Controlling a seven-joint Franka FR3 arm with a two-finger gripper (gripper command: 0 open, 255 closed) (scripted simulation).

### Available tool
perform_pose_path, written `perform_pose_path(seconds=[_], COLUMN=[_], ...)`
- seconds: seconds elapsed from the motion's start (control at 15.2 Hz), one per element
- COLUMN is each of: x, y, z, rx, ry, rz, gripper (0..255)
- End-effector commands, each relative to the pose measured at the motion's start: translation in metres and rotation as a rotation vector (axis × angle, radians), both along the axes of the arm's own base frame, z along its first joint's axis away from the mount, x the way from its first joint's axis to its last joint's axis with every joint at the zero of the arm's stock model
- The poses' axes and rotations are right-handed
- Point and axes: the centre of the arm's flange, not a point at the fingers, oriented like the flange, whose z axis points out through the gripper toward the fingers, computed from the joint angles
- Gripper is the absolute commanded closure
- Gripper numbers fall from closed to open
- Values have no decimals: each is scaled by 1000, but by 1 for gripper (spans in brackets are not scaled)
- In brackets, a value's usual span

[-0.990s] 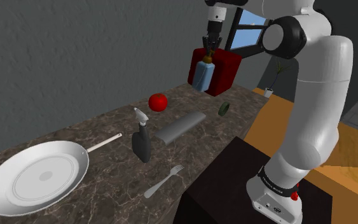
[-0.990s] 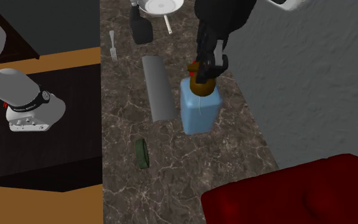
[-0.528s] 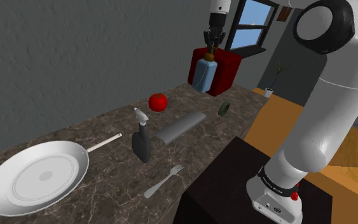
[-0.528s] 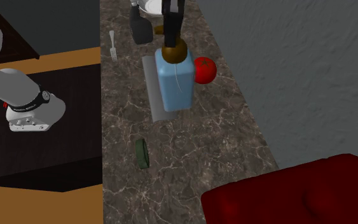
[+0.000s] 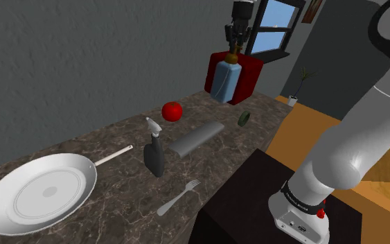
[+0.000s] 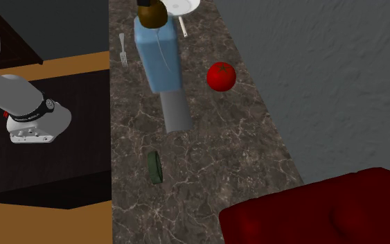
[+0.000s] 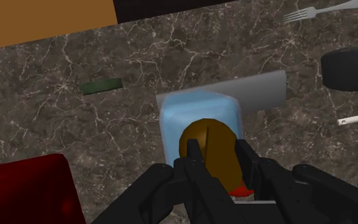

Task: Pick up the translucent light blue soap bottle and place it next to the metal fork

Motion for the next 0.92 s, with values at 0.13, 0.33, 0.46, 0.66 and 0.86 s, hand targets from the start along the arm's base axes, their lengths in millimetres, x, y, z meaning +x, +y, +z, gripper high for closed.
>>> perform_pose_path(seconds=[0.13, 0.33, 0.46, 0.66, 0.86], x=[-28, -49, -63, -84, -105], y=[37, 66, 86, 115, 144], z=[20, 36, 47, 64, 80], rx=[0, 0, 0, 0, 0], ry=[0, 0, 0, 0, 0], rz=[-1, -1, -1, -1, -1], gripper=[255, 255, 255, 255, 255])
